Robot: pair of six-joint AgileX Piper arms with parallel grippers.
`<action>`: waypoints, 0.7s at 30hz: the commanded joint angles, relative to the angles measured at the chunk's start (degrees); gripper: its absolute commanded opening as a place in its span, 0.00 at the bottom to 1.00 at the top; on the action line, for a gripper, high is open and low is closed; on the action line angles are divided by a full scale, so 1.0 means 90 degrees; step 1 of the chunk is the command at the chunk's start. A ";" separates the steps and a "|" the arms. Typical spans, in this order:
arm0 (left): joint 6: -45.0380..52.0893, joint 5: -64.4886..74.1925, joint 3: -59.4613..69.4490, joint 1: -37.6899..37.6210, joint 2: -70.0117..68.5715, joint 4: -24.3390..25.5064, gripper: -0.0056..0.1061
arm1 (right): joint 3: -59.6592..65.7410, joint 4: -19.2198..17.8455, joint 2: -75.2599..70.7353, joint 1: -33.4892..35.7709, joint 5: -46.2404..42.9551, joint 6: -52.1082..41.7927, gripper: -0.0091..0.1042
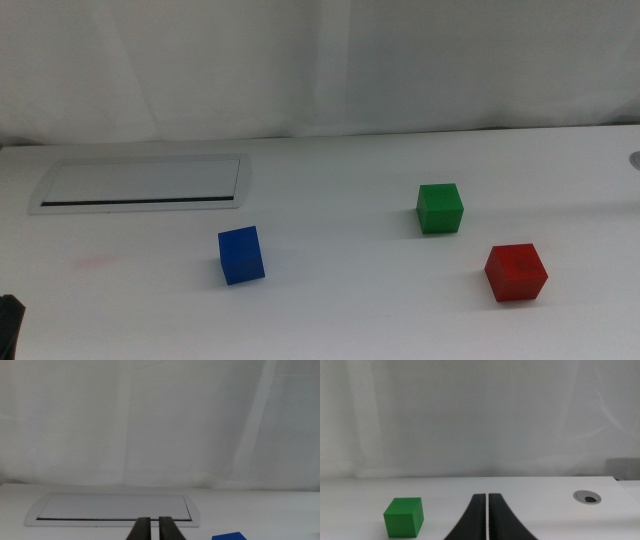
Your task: Stack red cubes first, then green, then blue cubes in a specific spot.
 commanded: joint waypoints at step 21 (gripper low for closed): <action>-0.0293 0.0035 0.0250 0.0014 -0.0015 -0.0152 0.88 | 0.0249 0.0437 -0.0025 -0.0020 -0.0014 0.0110 0.97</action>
